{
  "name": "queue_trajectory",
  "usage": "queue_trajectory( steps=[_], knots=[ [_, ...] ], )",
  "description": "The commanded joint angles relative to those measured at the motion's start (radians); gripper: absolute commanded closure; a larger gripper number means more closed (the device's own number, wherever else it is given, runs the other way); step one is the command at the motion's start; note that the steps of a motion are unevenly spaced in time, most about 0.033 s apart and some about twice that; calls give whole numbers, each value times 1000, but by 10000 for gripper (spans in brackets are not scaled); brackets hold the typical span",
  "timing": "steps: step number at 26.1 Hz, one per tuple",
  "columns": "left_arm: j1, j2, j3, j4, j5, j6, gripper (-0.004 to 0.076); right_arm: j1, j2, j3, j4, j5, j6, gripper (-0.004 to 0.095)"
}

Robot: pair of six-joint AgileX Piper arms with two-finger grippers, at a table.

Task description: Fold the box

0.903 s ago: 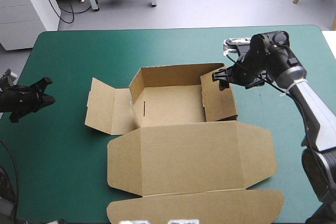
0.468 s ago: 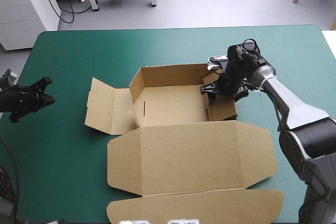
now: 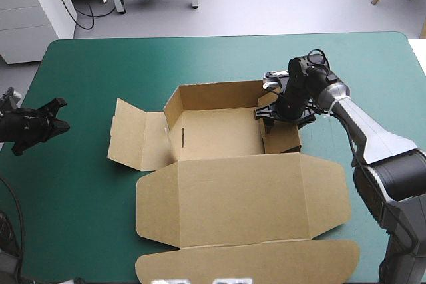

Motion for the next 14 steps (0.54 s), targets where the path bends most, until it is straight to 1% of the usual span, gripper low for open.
queue_trajectory(
  steps=[1, 4, 6, 7, 8, 9, 10, 11, 12, 14],
  knots=[
    [-1, -43, -23, -40, -10, 2, 734, -1, -56, -21, -21, -12, -4, 180],
    [-1, -43, -23, -40, -10, 2, 734, -1, -56, -21, -21, -12, -1, 187],
    [-1, -43, -23, -39, -10, 2, 734, -1, -56, -21, -25, -12, 1, 241],
    [-1, -43, -23, -38, -10, 2, 734, -1, -56, -21, -27, -12, 1, 299],
    [-1, -43, -23, -36, -10, 2, 734, -1, -56, -21, -27, -12, 1, 378],
    [-1, -43, -23, -32, -10, 2, 734, -1, -56, -21, -29, -12, 1, 572],
    [-1, -43, -23, -32, -10, 2, 734, -1, -56, -21, -33, -12, -1, 695],
    [-1, -43, -23, -30, -4, 7, 734, -1, -56, -21, -33, -12, -19, 931],
    [-1, -43, -23, -29, -4, 18, 734, -1, -56, -21, -33, -12, -24, 915],
    [-1, -43, -23, -28, -6, 60, 734, -1, -58, -21, -28, -12, -35, 914]
  ],
)
